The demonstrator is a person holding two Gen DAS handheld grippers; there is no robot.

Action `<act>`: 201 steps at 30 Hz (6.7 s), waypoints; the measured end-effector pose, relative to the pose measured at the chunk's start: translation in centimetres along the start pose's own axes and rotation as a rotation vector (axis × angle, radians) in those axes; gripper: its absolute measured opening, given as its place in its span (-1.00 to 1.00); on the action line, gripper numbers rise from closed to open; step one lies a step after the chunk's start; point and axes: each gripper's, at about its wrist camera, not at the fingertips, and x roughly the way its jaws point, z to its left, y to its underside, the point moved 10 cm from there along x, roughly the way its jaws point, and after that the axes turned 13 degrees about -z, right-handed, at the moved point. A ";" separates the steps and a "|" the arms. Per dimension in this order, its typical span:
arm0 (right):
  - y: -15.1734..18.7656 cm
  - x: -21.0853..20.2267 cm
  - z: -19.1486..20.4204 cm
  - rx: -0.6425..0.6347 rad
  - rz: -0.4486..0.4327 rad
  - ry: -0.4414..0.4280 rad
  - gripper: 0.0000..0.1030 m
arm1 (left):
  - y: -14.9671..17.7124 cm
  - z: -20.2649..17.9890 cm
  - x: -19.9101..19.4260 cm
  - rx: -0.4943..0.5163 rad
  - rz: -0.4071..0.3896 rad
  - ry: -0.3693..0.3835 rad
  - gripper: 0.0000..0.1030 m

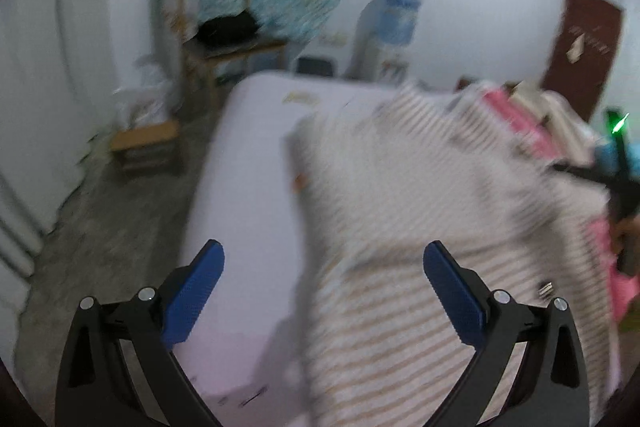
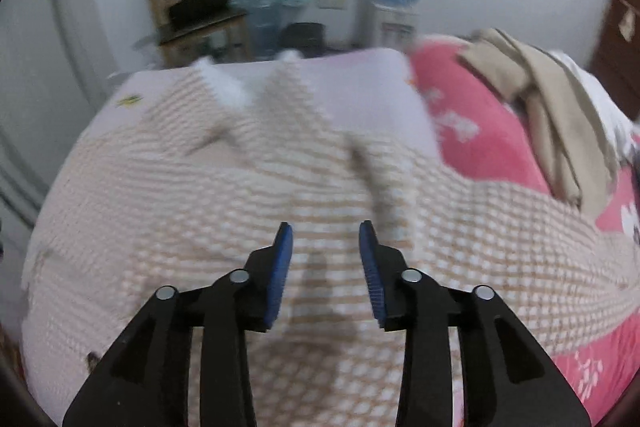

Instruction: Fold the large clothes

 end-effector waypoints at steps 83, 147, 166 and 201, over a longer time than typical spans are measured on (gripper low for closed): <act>4.6 -0.1 0.3 0.090 0.093 -0.024 0.13 | 4.6 -12.4 15.7 0.190 0.237 0.044 0.89; 11.0 -13.4 -42.2 1.032 -0.100 0.450 -0.69 | 4.6 -12.6 16.2 0.188 0.252 0.034 0.91; -14.3 -19.8 -22.5 0.470 -0.381 0.257 -0.72 | 3.8 -7.9 11.7 0.115 0.222 -0.002 0.90; -7.5 -0.3 -4.1 0.311 0.022 -0.073 0.33 | -2.1 -3.3 7.0 -0.112 0.075 0.233 0.61</act>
